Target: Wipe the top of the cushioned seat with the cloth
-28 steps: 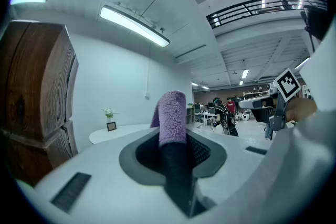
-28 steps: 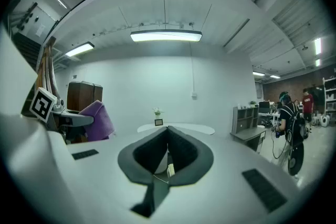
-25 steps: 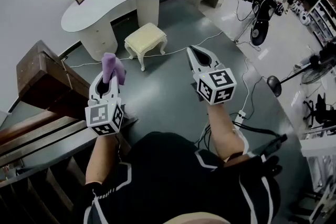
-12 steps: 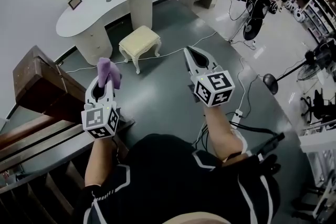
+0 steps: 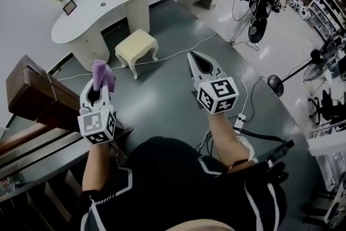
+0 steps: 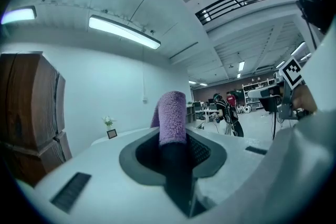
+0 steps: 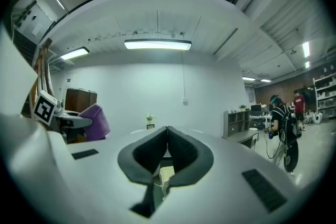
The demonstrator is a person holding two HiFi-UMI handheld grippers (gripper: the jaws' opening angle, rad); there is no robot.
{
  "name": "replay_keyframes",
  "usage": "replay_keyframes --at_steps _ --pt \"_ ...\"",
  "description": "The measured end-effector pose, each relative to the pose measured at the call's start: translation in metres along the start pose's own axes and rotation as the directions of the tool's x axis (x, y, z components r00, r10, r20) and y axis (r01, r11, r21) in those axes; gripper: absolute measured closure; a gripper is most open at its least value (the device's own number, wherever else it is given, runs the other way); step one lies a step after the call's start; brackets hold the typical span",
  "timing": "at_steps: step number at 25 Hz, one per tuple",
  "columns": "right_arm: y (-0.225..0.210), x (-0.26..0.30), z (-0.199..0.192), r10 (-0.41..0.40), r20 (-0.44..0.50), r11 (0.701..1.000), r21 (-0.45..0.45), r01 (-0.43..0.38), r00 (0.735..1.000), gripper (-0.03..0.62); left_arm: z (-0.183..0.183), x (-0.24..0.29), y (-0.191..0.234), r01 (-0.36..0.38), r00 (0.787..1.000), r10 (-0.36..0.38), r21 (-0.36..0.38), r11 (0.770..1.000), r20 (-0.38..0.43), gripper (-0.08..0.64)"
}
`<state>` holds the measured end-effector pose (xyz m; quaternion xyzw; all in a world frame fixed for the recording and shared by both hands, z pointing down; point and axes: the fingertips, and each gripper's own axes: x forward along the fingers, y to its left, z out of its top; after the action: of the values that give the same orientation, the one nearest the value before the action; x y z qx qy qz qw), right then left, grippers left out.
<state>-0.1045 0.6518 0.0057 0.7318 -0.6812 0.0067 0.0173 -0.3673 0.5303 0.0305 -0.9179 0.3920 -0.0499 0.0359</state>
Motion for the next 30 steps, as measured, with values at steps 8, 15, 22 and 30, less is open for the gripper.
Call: replay_keyframes --at_steps 8,15,22,30 --pt "-0.021 -0.003 -0.002 0.048 0.058 0.999 -0.018 -0.047 0.997 0.584 -0.004 0.021 -0.016 -0.011 1.000 0.010 -0.071 0.997 -0.015 0.483" --pt "-0.041 0.034 -0.027 0.048 -0.006 0.998 0.028 -0.048 0.999 0.585 -0.010 0.065 -0.018 0.003 1.000 -0.003 -0.056 0.998 -0.008 0.483" --pt "-0.047 0.103 -0.018 0.050 -0.016 0.998 0.026 -0.050 0.999 0.586 -0.004 0.138 0.007 0.032 0.999 -0.030 -0.093 0.995 0.026 0.483" --pt "-0.057 0.194 -0.014 0.079 -0.026 0.996 0.045 -0.077 0.997 0.586 -0.008 0.193 0.035 0.037 0.999 -0.037 -0.105 0.994 0.001 0.483"
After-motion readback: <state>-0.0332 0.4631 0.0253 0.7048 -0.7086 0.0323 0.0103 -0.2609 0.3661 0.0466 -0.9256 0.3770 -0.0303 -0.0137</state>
